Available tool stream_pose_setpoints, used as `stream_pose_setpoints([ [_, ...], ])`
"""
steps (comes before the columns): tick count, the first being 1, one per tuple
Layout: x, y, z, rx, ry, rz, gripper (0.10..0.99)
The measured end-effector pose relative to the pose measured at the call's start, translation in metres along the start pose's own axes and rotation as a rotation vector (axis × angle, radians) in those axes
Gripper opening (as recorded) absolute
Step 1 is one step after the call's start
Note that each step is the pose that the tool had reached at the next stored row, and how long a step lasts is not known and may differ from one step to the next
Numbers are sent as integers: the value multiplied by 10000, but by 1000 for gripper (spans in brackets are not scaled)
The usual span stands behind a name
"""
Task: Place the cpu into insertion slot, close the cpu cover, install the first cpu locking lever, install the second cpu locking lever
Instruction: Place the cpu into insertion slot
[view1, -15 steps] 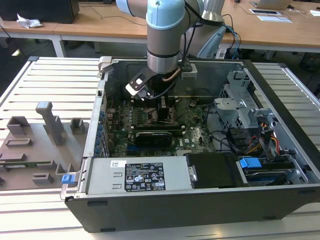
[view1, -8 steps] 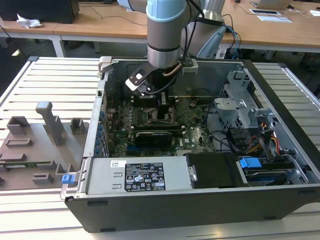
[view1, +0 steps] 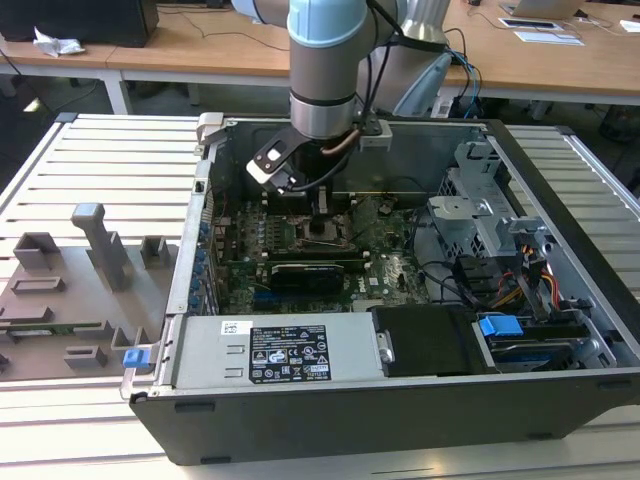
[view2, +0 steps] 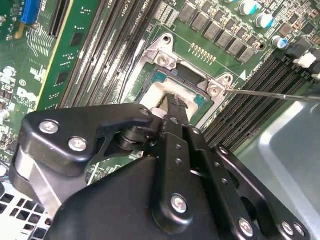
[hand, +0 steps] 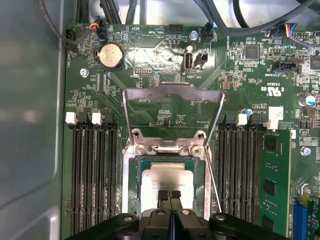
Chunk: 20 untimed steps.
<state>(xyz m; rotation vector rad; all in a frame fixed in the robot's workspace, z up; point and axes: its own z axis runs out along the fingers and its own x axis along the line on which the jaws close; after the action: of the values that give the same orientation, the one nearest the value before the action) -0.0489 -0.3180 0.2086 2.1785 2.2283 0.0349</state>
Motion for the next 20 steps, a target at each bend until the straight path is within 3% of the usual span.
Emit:
stream_pose_setpoints([
  [6, -2, -1, 57, 17, -10, 3, 106],
  [7, -2, 67, 62, 29, -3, 1, 106],
  [8, -4, 211, 53, 69, 9, -1, 106],
  [9, -5, 227, -99, 78, 0, 2, 106],
  [13, -6, 231, -224, 78, -1, 0, 106],
  [20, -6, 241, -508, 77, -1, 0, 106],
])
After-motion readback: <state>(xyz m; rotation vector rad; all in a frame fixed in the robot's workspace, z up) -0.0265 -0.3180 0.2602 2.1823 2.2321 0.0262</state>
